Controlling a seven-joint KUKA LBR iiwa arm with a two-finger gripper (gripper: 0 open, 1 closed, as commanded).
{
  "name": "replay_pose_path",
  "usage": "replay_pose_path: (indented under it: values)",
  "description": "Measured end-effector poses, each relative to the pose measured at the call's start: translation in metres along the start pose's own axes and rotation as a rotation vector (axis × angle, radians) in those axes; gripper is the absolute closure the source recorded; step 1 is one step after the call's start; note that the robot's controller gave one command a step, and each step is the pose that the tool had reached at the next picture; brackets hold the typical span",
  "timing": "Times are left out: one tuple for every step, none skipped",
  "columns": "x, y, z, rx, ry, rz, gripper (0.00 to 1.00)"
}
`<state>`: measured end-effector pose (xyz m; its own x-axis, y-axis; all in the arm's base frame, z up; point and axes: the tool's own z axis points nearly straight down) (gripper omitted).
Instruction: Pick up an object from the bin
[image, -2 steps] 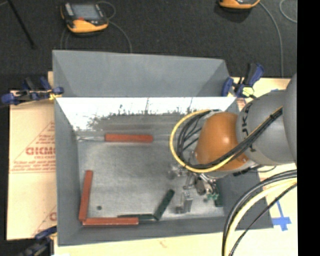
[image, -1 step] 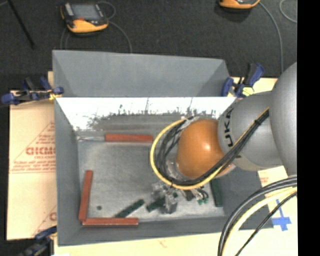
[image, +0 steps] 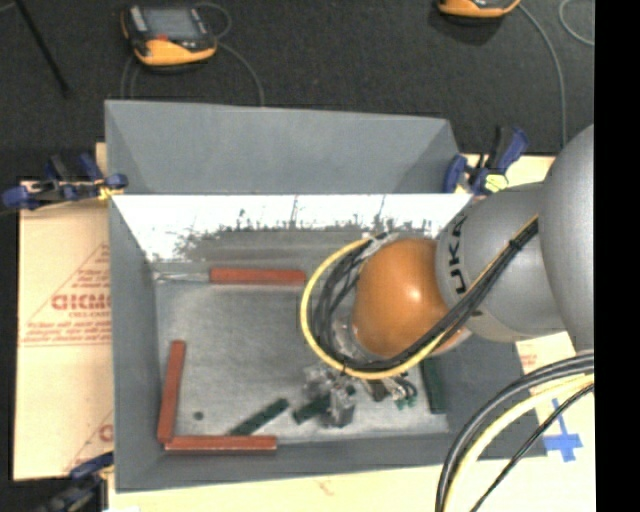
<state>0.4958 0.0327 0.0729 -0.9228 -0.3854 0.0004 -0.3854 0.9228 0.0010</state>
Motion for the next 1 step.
replay_pose_path:
  values:
    - [-0.0003, -0.0207, -0.1401, 0.002, -0.004, -0.055, 1.0]
